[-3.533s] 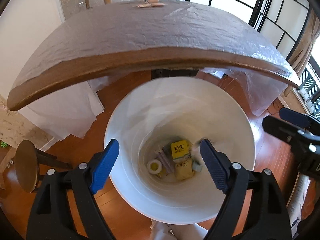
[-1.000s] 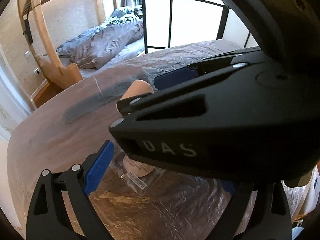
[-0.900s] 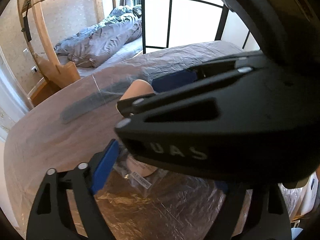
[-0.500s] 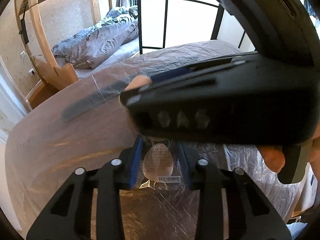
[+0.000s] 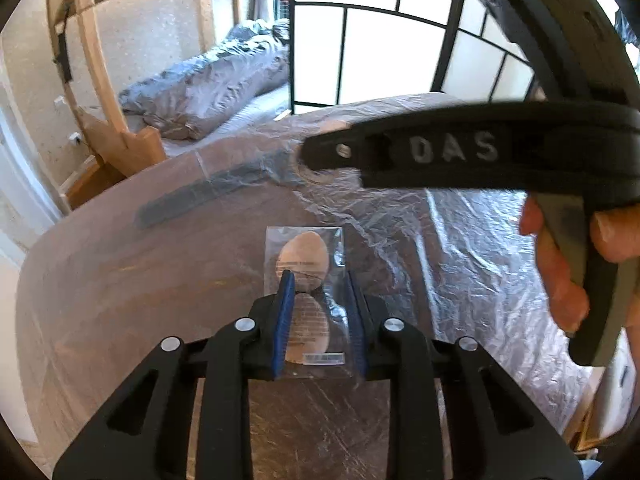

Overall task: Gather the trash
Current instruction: 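Grasp the beige tape roll with the right gripper while the left grasps the sponge packet, then carry the beige roll with the right gripper over the bucket while the left carries the sponge packet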

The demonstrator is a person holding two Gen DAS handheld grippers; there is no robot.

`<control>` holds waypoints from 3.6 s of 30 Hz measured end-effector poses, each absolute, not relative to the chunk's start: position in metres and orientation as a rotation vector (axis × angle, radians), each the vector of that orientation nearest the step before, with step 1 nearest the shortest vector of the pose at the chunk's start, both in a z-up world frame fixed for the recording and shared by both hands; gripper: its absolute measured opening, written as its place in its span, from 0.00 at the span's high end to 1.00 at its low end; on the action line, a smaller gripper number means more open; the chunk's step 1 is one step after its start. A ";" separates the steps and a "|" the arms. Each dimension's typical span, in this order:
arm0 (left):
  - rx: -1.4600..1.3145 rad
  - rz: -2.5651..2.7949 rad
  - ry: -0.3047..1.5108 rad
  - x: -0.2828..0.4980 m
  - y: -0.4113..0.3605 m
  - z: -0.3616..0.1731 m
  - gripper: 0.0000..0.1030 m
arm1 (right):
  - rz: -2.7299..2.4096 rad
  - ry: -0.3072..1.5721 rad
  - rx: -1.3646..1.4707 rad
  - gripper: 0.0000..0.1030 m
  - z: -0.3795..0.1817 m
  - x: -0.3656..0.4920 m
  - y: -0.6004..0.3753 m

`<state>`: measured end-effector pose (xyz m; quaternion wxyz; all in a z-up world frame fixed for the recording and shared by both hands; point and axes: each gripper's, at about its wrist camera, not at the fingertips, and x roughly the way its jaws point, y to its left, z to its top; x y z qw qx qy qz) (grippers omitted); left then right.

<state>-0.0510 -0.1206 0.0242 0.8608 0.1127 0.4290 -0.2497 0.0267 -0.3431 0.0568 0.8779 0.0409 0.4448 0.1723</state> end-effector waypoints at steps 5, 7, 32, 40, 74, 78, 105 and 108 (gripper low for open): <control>0.222 -0.501 0.903 -0.050 -0.118 0.026 0.35 | 0.343 0.925 0.091 0.58 0.057 0.016 -0.350; 0.235 -0.482 0.918 -0.047 -0.118 0.021 0.35 | 0.333 0.926 0.096 0.58 0.056 0.012 -0.354; 0.088 -0.447 0.904 -0.083 -0.099 0.031 0.72 | 0.352 0.929 0.124 0.58 0.057 -0.057 -0.376; 0.037 -0.420 0.914 -0.103 -0.096 0.031 0.72 | 0.335 0.943 0.122 0.58 0.054 -0.087 -0.374; -0.012 -0.373 0.843 -0.290 -0.084 0.050 0.72 | 0.382 0.903 0.116 0.58 0.077 -0.289 -0.377; -0.026 -0.350 0.856 -0.328 -0.089 0.046 0.72 | 0.398 0.921 0.102 0.58 0.072 -0.333 -0.388; 0.005 -0.366 0.991 -0.385 -0.076 0.000 0.72 | 0.316 1.023 0.087 0.58 0.025 -0.389 -0.368; 0.016 -0.375 1.004 -0.383 -0.078 -0.005 0.72 | 0.302 1.029 0.085 0.58 0.021 -0.387 -0.370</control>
